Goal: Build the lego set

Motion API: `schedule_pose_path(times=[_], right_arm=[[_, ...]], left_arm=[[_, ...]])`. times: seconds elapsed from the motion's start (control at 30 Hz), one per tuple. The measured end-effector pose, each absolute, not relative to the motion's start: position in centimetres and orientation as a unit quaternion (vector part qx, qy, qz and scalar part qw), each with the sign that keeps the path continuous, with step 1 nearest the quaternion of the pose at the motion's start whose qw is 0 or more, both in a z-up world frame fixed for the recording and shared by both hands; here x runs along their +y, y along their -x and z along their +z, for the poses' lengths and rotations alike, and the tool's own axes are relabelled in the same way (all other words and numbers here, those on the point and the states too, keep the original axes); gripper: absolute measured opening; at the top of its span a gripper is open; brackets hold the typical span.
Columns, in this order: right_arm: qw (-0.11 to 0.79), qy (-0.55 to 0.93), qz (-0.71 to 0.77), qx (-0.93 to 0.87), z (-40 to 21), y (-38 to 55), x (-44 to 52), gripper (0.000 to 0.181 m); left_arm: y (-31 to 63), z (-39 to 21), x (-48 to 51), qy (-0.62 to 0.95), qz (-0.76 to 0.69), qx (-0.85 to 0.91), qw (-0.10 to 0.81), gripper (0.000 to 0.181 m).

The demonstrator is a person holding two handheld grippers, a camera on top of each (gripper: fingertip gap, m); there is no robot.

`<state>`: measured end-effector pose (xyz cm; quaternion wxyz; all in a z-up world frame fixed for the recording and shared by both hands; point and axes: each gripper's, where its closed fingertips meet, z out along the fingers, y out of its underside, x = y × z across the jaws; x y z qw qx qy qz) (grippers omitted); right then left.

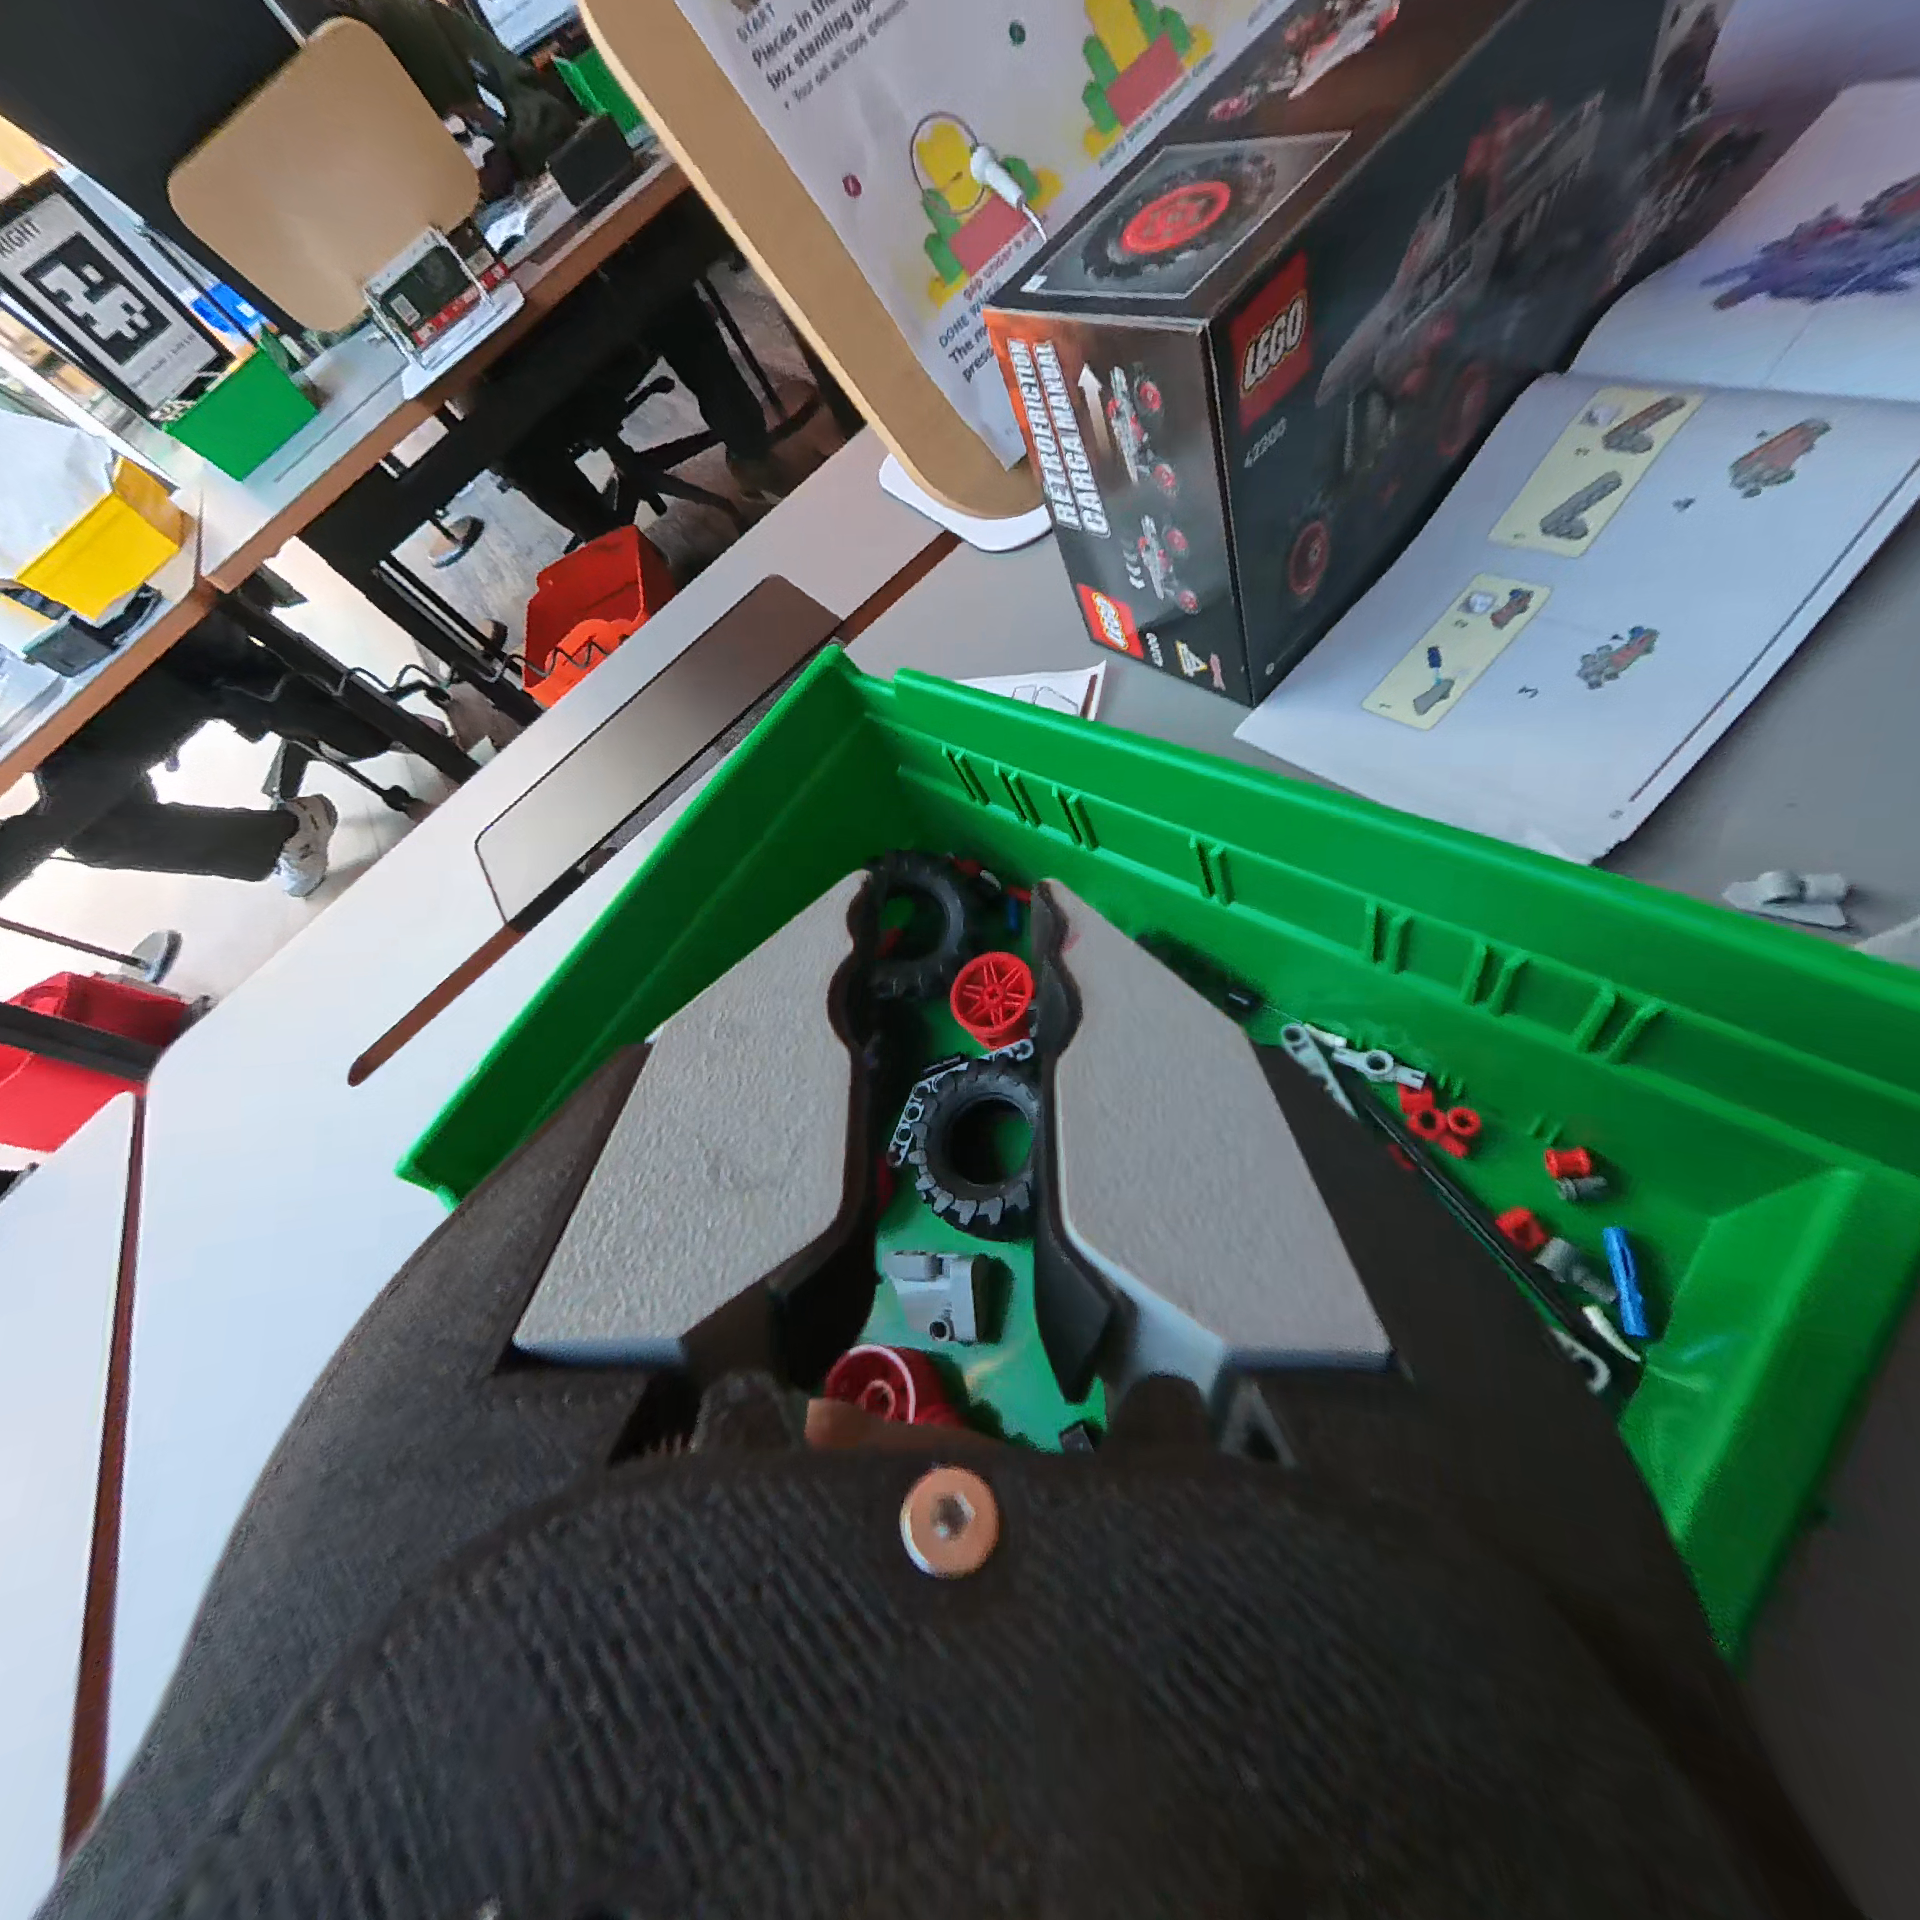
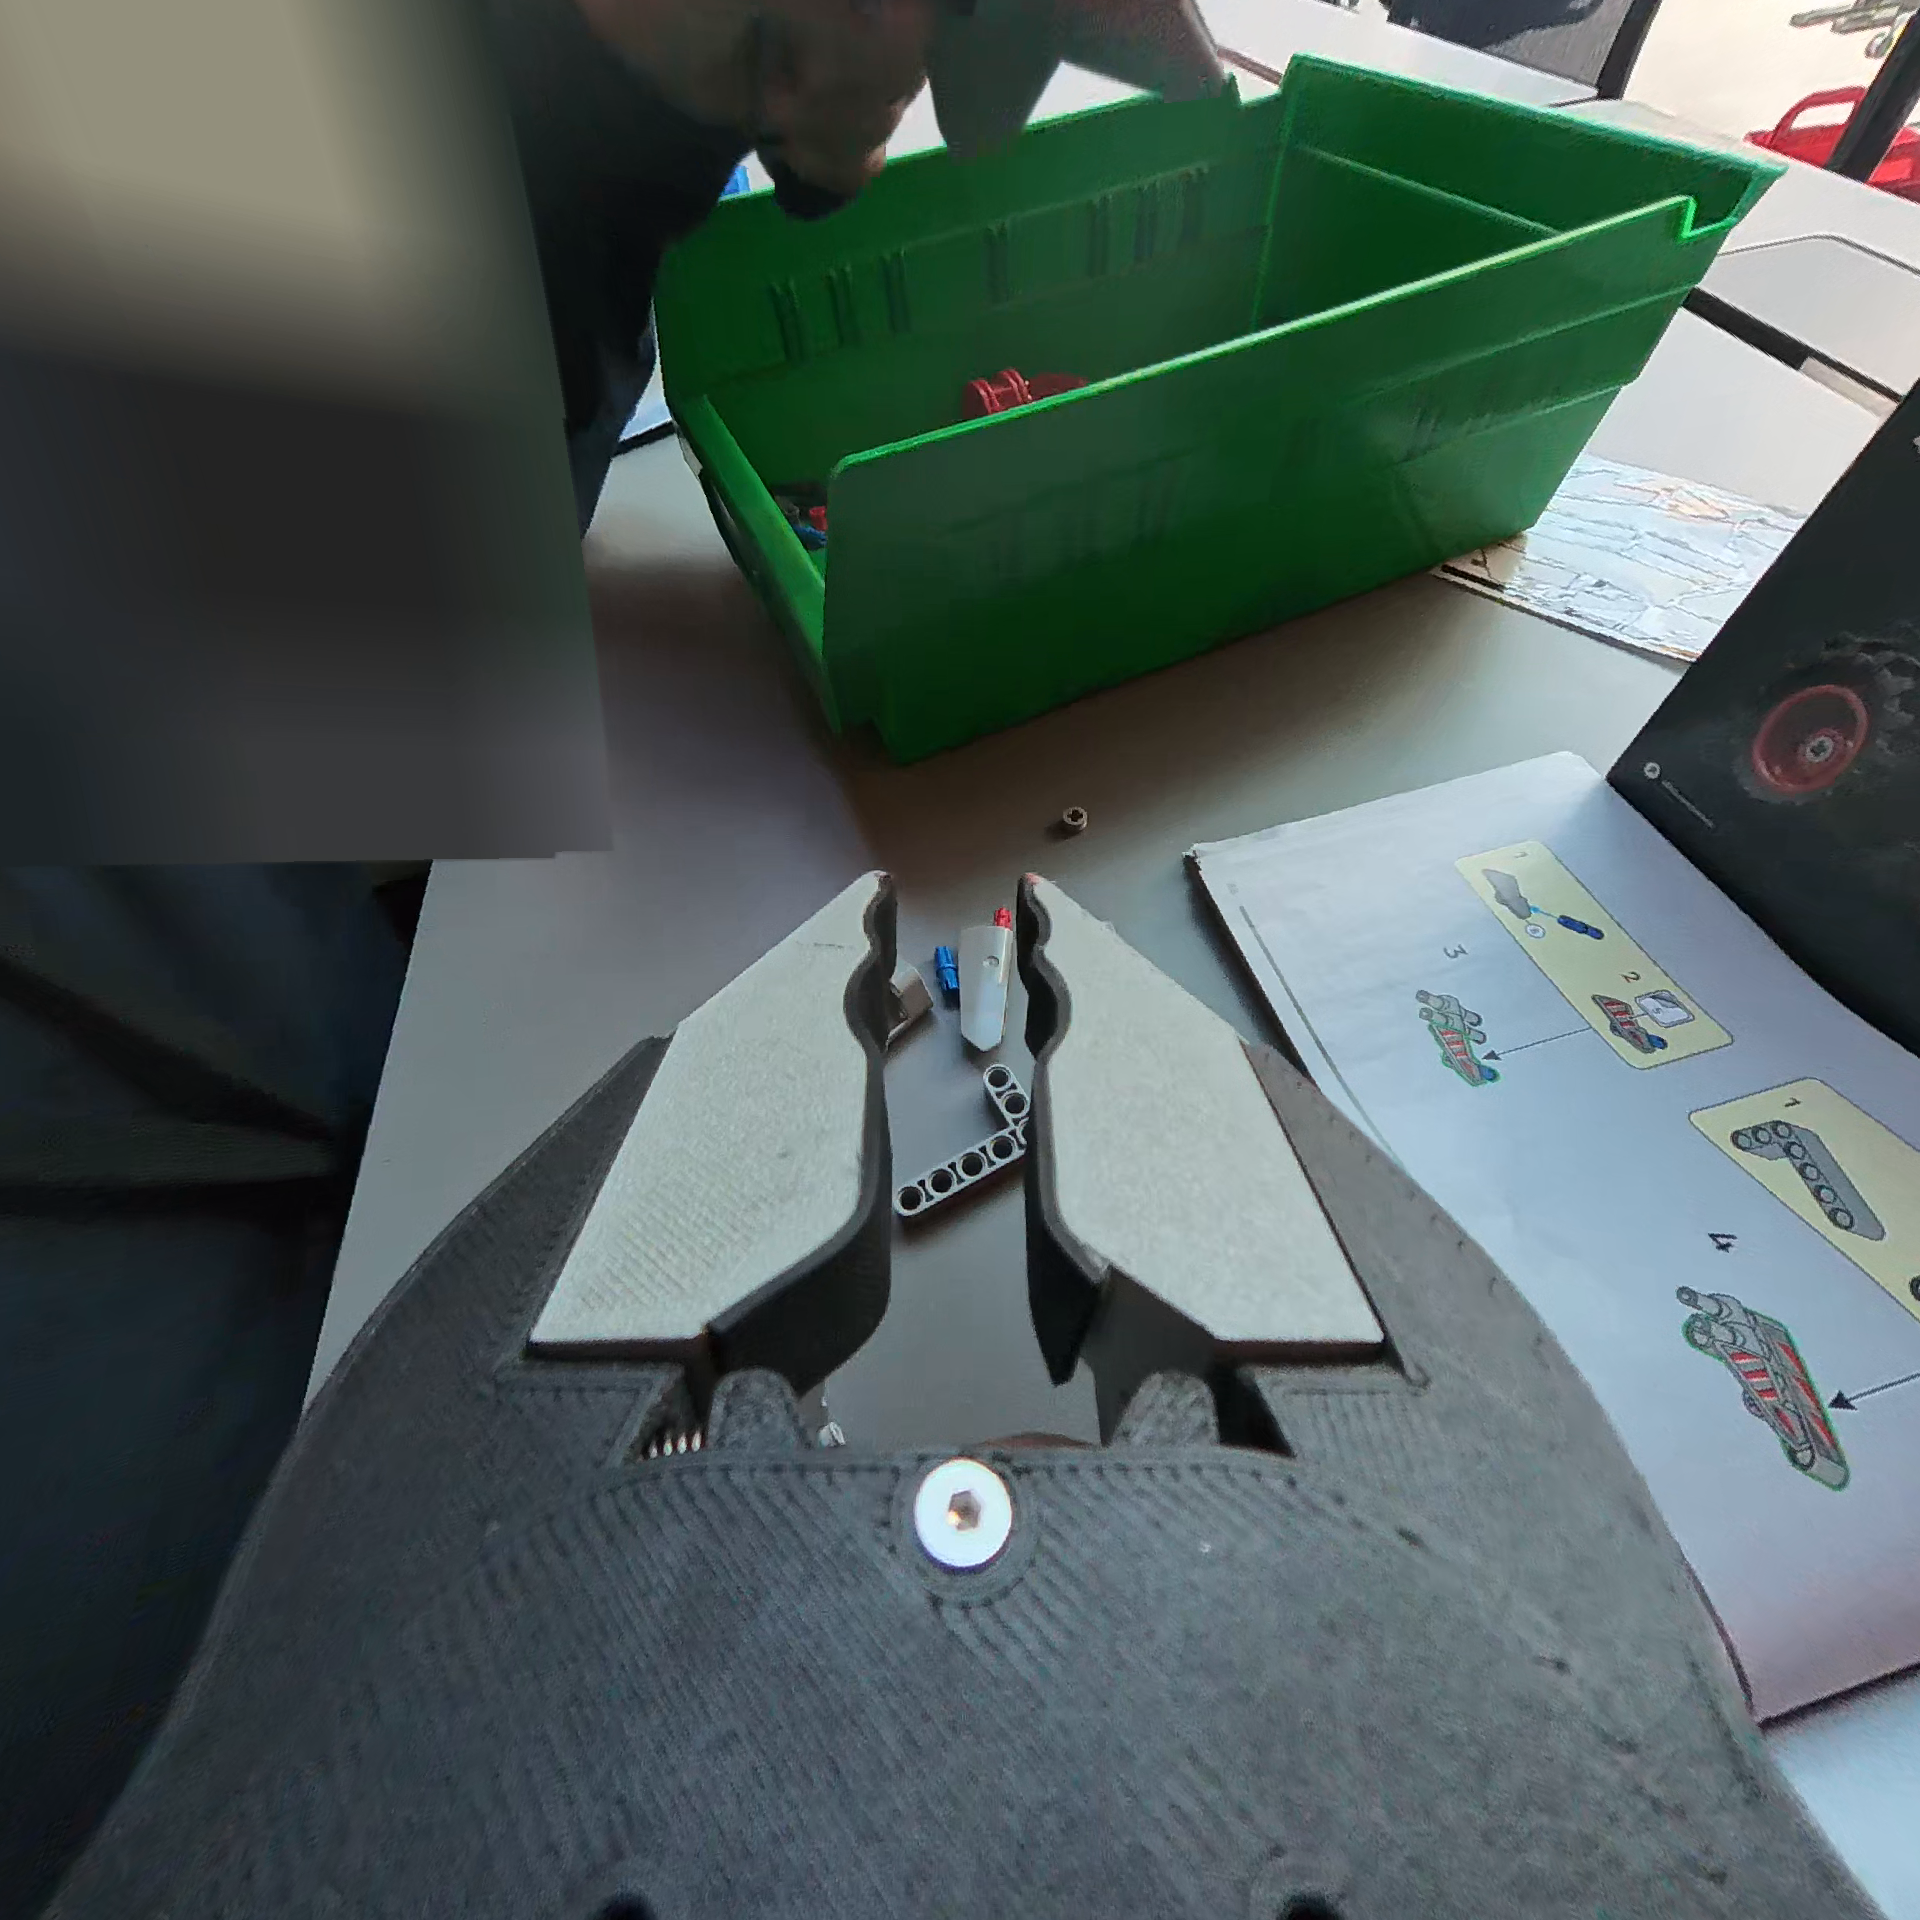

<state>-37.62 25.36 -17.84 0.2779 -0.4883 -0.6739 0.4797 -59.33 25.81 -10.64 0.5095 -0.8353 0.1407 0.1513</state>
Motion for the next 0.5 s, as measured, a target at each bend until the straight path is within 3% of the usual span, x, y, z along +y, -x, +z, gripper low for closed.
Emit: schedule_pose_path(times=[0.03, 0.17, 0.33, 0.5], right_arm=[[0.280, 0.488, 0.477, -0.675, -17.9, 37.6, 25.4, 0.020], [0.286, 0.491, 0.471, -0.675, -18.0, 37.5, 25.8, 0.020], [0.281, 0.497, 0.473, -0.671, -18.1, 37.5, 25.9, 0.020], [0.280, 0.495, 0.474, -0.672, -18.1, 37.5, 25.7, 0.020]], left_arm=[[59.4, -11.0, 25.9, 0.838, 0.156, 0.142, 0.503, 0.026], [60.2, -12.4, 25.9, 0.850, 0.189, 0.145, 0.470, 0.026], [61.4, -9.1, 24.8, 0.822, 0.196, 0.109, 0.524, 0.021], [62.1, -9.8, 24.8, 0.829, 0.206, 0.103, 0.510, 0.014]])
